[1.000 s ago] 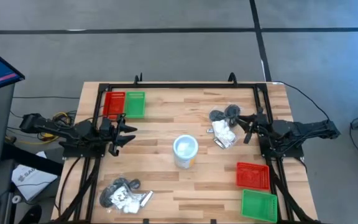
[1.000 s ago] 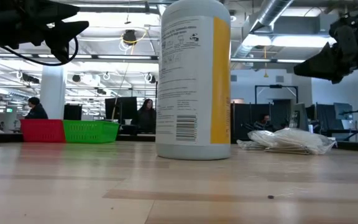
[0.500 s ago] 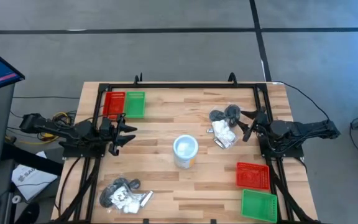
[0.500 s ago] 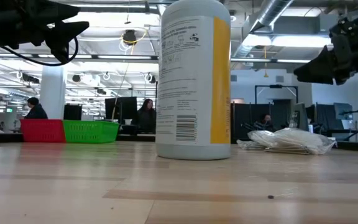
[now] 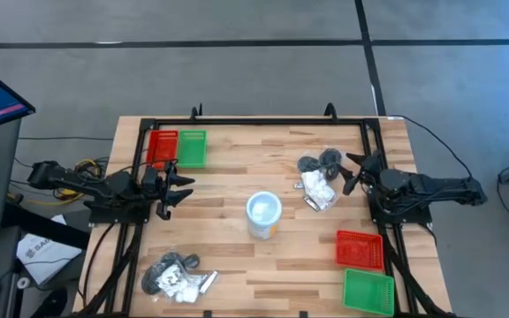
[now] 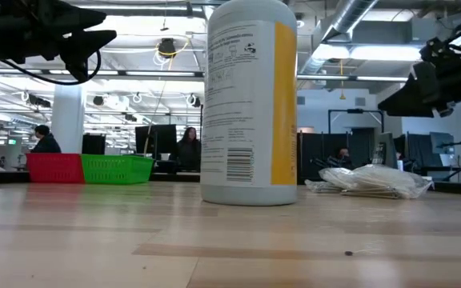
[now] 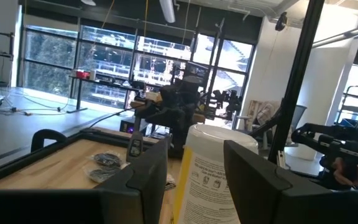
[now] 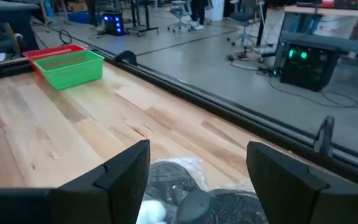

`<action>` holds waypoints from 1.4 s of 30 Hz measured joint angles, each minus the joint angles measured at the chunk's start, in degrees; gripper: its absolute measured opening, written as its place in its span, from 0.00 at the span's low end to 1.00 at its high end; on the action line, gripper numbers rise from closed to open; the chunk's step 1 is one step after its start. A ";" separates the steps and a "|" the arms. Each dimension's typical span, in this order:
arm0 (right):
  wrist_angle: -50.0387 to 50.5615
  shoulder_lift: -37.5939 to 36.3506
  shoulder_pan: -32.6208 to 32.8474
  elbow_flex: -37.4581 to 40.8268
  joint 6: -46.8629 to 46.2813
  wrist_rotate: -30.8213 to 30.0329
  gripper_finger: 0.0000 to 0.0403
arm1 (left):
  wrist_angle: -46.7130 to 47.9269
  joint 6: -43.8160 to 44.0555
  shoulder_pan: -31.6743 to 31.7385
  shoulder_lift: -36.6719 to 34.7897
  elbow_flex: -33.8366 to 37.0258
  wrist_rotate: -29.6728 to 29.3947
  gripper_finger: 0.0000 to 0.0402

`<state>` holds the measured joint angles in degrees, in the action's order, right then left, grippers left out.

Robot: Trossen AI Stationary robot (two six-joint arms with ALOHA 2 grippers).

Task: Pick & Place Travel size toiletries
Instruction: Put the gray deodorant bottle into the bottom green basket

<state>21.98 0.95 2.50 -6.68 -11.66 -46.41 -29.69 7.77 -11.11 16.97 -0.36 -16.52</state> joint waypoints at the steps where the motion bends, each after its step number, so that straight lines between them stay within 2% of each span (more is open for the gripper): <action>1: -0.35 0.40 -0.60 0.00 0.00 0.34 0.63 | 0.00 0.00 0.00 0.01 0.00 -0.01 0.37; 10: -0.27 2.49 -3.42 0.05 -4.90 3.67 0.63 | 0.02 0.00 0.00 0.02 0.00 0.01 0.37; 23: -3.31 17.86 -7.05 0.13 -10.84 4.01 0.63 | -0.01 0.00 0.00 0.01 0.00 0.01 0.37; 42: -12.25 32.07 -7.23 0.13 -14.24 6.10 0.63 | 0.00 0.00 0.00 0.02 0.00 0.03 0.37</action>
<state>9.73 33.02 -4.73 -6.55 -25.90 -40.31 -29.69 7.77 -11.11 16.99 -0.36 -16.49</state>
